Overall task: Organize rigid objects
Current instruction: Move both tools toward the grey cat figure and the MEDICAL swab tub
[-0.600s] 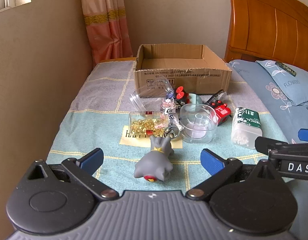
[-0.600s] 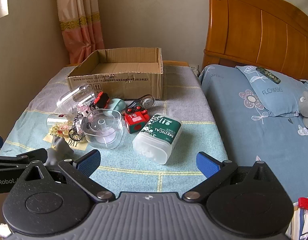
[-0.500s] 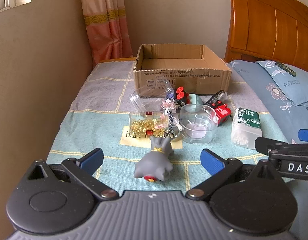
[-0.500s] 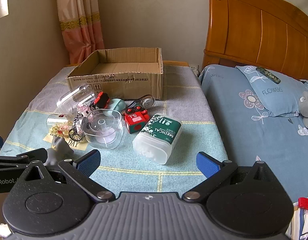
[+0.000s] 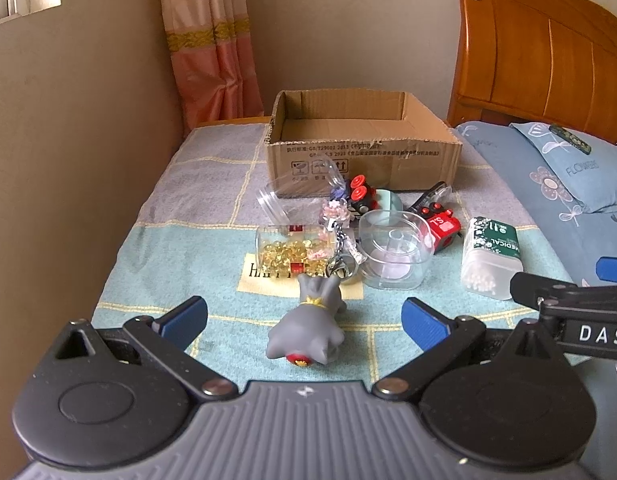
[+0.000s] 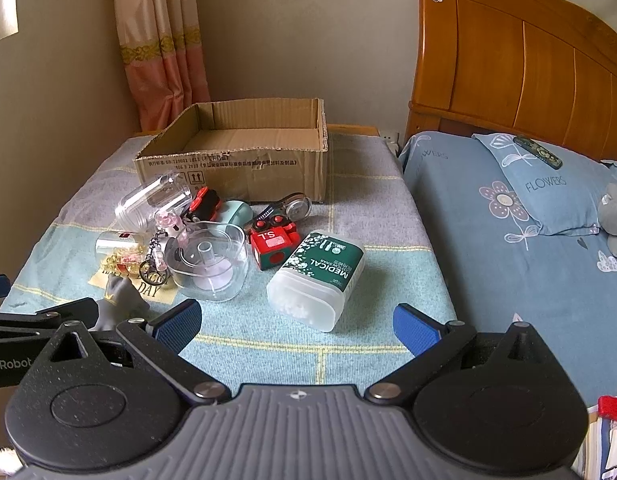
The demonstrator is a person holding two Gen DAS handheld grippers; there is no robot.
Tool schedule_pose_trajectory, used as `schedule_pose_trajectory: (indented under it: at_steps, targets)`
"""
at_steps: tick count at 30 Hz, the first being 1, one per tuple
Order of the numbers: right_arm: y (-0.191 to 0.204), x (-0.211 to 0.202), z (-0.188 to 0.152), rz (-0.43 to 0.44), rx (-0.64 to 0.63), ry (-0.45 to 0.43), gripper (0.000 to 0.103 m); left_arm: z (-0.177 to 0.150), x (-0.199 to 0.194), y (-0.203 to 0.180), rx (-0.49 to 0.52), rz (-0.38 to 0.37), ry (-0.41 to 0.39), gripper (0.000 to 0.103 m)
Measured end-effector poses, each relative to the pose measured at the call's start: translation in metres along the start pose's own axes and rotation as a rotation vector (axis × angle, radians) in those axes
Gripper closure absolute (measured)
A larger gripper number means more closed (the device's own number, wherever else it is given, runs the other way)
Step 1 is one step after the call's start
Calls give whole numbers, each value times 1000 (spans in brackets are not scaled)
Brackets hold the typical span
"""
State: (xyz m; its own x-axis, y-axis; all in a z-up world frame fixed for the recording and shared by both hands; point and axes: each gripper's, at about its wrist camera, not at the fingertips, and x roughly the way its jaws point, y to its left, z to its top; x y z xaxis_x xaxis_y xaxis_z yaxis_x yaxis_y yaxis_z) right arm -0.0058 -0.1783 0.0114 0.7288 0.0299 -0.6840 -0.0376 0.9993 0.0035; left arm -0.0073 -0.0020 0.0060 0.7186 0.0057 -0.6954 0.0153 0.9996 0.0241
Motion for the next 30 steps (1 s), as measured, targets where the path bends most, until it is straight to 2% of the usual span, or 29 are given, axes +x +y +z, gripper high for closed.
schedule_pose_trajectory:
  at_steps: [12,18,23,27,30]
  targets:
    - [-1,2,3,-3,-20,-14,0,2,6,0,10,-42,-13,1]
    - [-2,6,4,2,-41,-18,0,3,10,-1,40,-58,-47,1]
    - [-5,11,2,41,-81,-33,0,2,22,1,67,-96,-17,1]
    - [-11,19,-1,105,-130,-54,0,-1,32,4,109,-106,-12,1]
    - [-19,29,-5,112,-148,-44,0,-5,39,6,142,-121,5,1]
